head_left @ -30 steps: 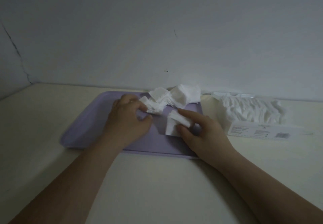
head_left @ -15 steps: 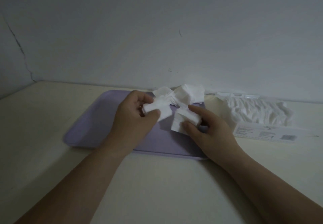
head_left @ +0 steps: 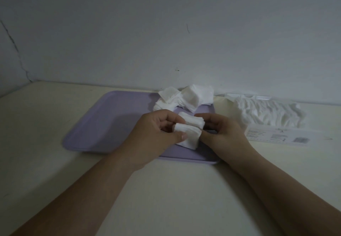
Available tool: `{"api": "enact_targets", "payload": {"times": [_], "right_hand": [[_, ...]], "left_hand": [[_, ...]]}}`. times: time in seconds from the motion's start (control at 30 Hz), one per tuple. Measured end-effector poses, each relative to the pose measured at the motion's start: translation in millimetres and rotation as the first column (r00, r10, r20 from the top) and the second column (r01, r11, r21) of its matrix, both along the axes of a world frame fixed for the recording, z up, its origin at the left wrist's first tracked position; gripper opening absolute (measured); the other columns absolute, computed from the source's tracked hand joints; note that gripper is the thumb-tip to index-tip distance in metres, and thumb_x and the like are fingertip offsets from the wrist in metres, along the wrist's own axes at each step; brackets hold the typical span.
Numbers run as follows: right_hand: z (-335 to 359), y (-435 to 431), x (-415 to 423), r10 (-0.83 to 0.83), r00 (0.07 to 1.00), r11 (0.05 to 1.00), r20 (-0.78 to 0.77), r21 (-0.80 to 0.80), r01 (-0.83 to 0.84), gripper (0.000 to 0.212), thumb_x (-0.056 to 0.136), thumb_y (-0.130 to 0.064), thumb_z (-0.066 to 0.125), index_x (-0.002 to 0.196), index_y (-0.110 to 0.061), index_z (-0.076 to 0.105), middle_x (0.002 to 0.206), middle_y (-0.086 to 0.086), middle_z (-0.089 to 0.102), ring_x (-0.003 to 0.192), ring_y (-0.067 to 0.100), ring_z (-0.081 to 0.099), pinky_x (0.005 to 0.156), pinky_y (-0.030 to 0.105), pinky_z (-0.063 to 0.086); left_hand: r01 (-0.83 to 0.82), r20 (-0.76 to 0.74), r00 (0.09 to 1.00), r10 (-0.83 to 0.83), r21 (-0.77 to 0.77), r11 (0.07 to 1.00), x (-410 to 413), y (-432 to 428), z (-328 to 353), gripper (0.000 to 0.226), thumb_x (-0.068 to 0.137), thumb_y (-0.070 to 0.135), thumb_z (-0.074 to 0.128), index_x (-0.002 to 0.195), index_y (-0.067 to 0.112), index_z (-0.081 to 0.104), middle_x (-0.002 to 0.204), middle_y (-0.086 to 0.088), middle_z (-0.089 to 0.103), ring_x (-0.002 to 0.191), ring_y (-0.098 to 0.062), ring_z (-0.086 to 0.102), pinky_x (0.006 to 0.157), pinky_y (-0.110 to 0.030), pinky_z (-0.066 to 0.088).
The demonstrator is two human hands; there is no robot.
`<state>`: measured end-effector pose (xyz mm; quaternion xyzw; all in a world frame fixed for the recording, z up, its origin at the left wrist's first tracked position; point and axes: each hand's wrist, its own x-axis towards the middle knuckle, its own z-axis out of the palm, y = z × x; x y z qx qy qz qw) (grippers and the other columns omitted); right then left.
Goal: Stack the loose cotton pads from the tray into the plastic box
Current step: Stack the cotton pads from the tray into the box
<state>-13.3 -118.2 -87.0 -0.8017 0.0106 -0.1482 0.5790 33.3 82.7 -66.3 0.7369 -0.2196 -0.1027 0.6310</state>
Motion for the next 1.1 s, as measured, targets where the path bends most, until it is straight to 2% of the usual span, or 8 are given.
{"api": "enact_targets", "payload": {"times": [0.17,0.3,0.47,0.63,0.73,0.8,0.97,1.1], "right_hand": [[2,0,-2,0.080,0.997,0.995,0.002,0.052,-0.080,0.022,0.089,-0.015,0.079,0.111,-0.015,0.077,0.102,0.000,0.081,0.101,0.017,0.076,0.091,0.030,0.058],[2,1,-2,0.086,0.996,0.995,-0.001,0.057,-0.086,0.018,0.092,-0.013,0.076,0.109,-0.013,0.075,0.100,0.002,0.081,0.096,0.015,0.076,0.082,0.023,0.055],[6,-4,-4,0.225,0.973,0.962,-0.046,0.170,-0.214,0.033,0.081,-0.013,0.074,0.114,-0.011,0.073,0.109,0.011,0.078,0.105,0.025,0.073,0.095,0.034,0.055],[3,3,-6,0.124,0.992,0.984,0.036,-0.134,-0.118,0.029,0.082,-0.020,0.086,0.108,-0.021,0.073,0.100,-0.005,0.078,0.096,0.010,0.072,0.086,0.022,0.054],[-1,1,-3,0.089,0.993,0.965,0.079,-0.253,-0.067,0.025,0.086,-0.025,0.077,0.109,-0.030,0.071,0.102,-0.014,0.076,0.104,0.011,0.069,0.097,0.037,0.053],[-4,0,-2,0.072,0.993,0.947,0.095,-0.318,-0.038,0.032,0.084,-0.023,0.071,0.114,-0.035,0.068,0.106,-0.018,0.075,0.107,0.011,0.068,0.103,0.048,0.050],[-5,8,-6,0.085,0.981,0.901,0.175,-0.433,-0.001,0.059,0.088,-0.016,0.062,0.144,-0.034,0.055,0.125,-0.017,0.067,0.115,-0.003,0.058,0.111,0.039,0.041],[-2,11,-8,0.115,0.990,0.782,0.078,-0.622,-0.042,0.062,0.095,-0.028,0.044,0.156,-0.034,0.037,0.141,-0.017,0.054,0.131,0.003,0.048,0.123,0.049,0.018]], "left_hand": [[-0.025,0.018,1.000,0.026,-0.021,0.999,1,-2,-1,0.020,0.079,-0.001,0.084,0.093,0.010,0.075,0.093,-0.014,0.079,0.079,-0.018,0.069,0.079,-0.032,0.056],[-0.051,0.027,0.998,0.052,-0.023,0.998,3,-2,-4,0.019,0.078,0.001,0.085,0.090,0.011,0.075,0.090,-0.012,0.079,0.081,-0.018,0.070,0.082,-0.035,0.058],[-0.071,0.032,0.997,0.072,-0.013,0.997,4,-3,-6,0.020,0.077,0.000,0.086,0.089,0.007,0.071,0.090,-0.021,0.077,0.077,-0.020,0.068,0.083,-0.046,0.059],[-0.171,0.108,0.981,0.163,0.069,0.983,4,-5,-6,0.044,0.069,0.007,0.092,0.102,0.020,0.067,0.080,-0.002,0.063,0.062,-0.002,0.052,0.064,-0.020,0.050],[-0.122,0.120,0.987,0.108,0.115,0.986,7,-4,-10,0.056,0.070,0.018,0.093,0.117,0.030,0.066,0.083,-0.005,0.064,0.065,-0.002,0.053,0.065,-0.026,0.051],[-0.061,0.147,0.988,0.040,0.139,0.988,7,-5,-11,0.043,0.071,0.022,0.090,0.110,0.030,0.072,0.083,-0.014,0.071,0.069,-0.012,0.058,0.065,-0.042,0.053],[-0.117,0.193,0.977,0.087,0.149,0.982,8,-4,-13,0.023,0.076,0.019,0.090,0.090,0.023,0.072,0.055,0.010,0.046,0.051,-0.008,0.037,0.048,-0.018,0.033],[-0.108,0.195,0.978,0.073,0.175,0.979,11,-4,-14,0.025,0.078,0.018,0.087,0.095,0.022,0.070,0.049,0.015,0.043,0.047,-0.004,0.037,0.049,-0.016,0.033]]}}
